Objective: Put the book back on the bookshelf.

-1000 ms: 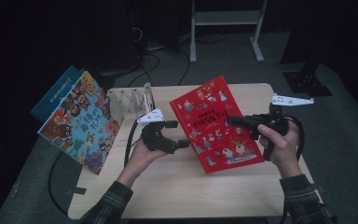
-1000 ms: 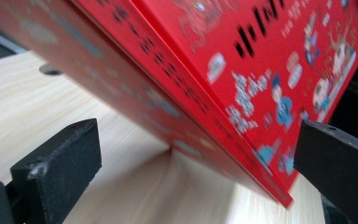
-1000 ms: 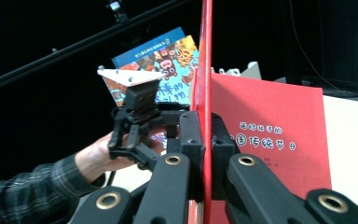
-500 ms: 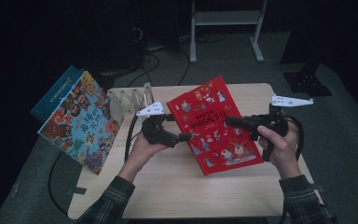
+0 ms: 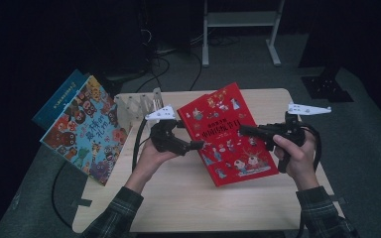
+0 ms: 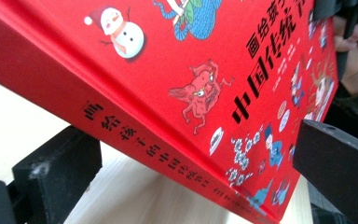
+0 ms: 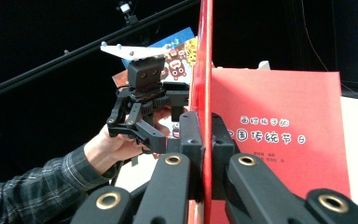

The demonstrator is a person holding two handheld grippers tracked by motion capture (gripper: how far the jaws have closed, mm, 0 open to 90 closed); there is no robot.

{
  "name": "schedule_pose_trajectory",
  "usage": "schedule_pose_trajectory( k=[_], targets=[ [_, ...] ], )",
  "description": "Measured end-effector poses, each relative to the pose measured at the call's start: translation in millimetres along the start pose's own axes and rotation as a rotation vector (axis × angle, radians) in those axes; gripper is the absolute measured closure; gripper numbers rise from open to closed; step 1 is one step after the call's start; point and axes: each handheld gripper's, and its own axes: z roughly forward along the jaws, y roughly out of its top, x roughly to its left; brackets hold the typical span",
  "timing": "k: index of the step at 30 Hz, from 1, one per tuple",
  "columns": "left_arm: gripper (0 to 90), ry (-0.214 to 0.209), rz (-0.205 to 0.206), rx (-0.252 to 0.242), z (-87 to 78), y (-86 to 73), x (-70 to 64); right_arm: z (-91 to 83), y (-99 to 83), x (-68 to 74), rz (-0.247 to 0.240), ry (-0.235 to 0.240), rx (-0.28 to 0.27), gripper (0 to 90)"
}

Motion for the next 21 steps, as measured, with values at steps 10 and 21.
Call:
schedule_pose_trajectory(
  k=[10, 21],
  targets=[
    [5.2, -0.024, 0.024, -0.021, -1.9, 5.8, -5.4, 1.9, -5.4, -2.6, 0.010, 0.016, 0.000, 87.7],
    [11.1, -0.032, 0.024, -0.062, -7.8, 11.1, -8.7, 2.0, -10.5, -4.4, 0.018, 0.019, -0.022, 87.7]
  ],
)
